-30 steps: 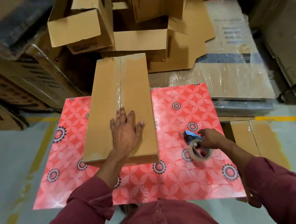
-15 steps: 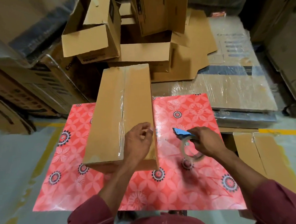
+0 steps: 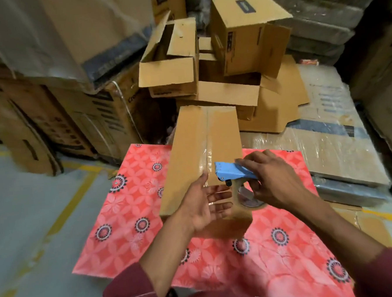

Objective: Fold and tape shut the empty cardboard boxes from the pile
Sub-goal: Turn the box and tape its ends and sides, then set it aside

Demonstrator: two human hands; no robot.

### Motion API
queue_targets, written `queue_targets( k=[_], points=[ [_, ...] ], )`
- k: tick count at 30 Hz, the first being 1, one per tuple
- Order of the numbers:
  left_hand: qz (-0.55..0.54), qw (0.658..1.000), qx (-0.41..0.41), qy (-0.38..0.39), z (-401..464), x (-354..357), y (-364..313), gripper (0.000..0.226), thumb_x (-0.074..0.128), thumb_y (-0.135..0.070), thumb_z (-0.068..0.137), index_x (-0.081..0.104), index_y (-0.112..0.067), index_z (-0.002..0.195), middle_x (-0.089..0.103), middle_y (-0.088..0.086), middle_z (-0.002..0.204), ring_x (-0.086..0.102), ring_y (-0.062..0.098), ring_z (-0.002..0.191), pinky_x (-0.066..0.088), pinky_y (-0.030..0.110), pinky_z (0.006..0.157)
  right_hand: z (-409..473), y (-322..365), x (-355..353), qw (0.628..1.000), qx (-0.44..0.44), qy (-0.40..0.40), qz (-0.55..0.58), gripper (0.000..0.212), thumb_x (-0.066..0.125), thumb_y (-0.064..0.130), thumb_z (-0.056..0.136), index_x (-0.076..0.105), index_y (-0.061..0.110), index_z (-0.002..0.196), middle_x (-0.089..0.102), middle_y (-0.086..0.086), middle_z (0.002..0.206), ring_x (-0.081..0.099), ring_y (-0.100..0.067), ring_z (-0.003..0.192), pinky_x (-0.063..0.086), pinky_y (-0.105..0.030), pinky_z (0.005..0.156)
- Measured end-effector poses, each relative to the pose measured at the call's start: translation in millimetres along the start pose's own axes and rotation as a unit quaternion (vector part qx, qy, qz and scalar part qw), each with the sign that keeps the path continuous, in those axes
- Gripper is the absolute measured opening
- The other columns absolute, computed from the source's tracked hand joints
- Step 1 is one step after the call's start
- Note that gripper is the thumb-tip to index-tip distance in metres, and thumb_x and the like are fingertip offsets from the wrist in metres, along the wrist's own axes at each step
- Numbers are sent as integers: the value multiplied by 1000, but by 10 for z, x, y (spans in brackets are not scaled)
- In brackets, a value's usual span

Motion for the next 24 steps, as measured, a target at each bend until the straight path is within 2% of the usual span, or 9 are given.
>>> queue_targets(
  k=[3, 6, 8, 10, 12, 16, 20, 22, 24],
  points=[
    [-15, 1000, 16, 6, -136, -274, -109, 63, 44, -66, 101, 70, -10, 112, 76, 9, 97, 68, 30, 83, 51, 38, 73, 175, 288, 89, 999, -10, 45, -23, 76, 45, 60, 74, 60, 27, 142, 62, -2, 123, 57, -34, 104, 52, -47, 80],
    [-44, 999, 24, -1, -216, -573, -197, 53, 45, -58, 103, 67, -12, 118, 75, 9, 97, 70, 28, 79, 51, 36, 70, 318, 563, 245, 995, -30, 81, -52, 76, 66, 54, 77, 51, 31, 148, 55, 0, 129, 58, -33, 109, 51, -45, 85],
    [-62, 998, 24, -4, -248, -754, -225, 48, 50, -53, 102, 65, -11, 120, 75, 10, 94, 70, 28, 76, 53, 37, 69, 378, 759, 317, 993, -41, 93, -56, 77, 70, 50, 79, 47, 31, 151, 51, 0, 132, 61, -32, 106, 50, -40, 81],
    [-65, 998, 21, -9, -278, -902, -235, 42, 55, -47, 102, 66, -11, 118, 75, 10, 87, 70, 28, 73, 54, 37, 70, 421, 927, 364, 992, -45, 104, -56, 78, 71, 49, 82, 43, 33, 153, 47, -1, 134, 65, -33, 97, 44, -35, 71],
    [-53, 998, 19, -21, -293, -1017, -233, 33, 56, -41, 102, 68, -11, 111, 75, 7, 80, 71, 25, 70, 54, 35, 66, 447, 1050, 413, 990, -61, 117, -53, 79, 72, 52, 84, 40, 35, 154, 45, -1, 134, 66, -34, 90, 44, -36, 65],
    [-48, 998, 8, -48, -309, -1218, -190, 19, 57, -25, 102, 70, -12, 102, 74, 5, 78, 71, 17, 63, 52, 29, 58, 491, 1212, 525, 985, -81, 150, -12, 80, 74, 56, 86, 38, 36, 154, 40, 1, 133, 65, -33, 90, 49, -41, 67],
    [-7, 990, 69, -123, -289, -1448, -219, 20, 52, -9, 105, 71, -2, 107, 76, 12, 78, 73, 23, 60, 56, 29, 51, 519, 1321, 637, 980, -91, 179, -1, 87, 76, 48, 87, 32, 29, 160, 42, -2, 135, 63, -34, 102, 50, -42, 81],
    [56, 975, 120, -176, -294, -1577, -257, 21, 55, -11, 107, 71, 2, 106, 76, 13, 77, 72, 25, 58, 60, 31, 50, 509, 1375, 712, 974, -106, 199, -30, 89, 74, 48, 89, 28, 26, 162, 48, -5, 132, 61, -33, 106, 49, -41, 84],
    [92, 964, 156, -196, -322, -1679, -274, 22, 60, -17, 106, 70, 1, 99, 74, 12, 74, 70, 21, 52, 59, 28, 48, 499, 1395, 732, 972, -110, 207, -17, 86, 70, 53, 91, 31, 23, 161, 55, -5, 117, 61, -31, 100, 48, -40, 80]
  ],
)
Point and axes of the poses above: each hand's wrist, its own z-axis towards the middle knuckle, its own x-axis out of the palm, y = z × x, the point moved 6 cm from there along z, towards the middle knuckle
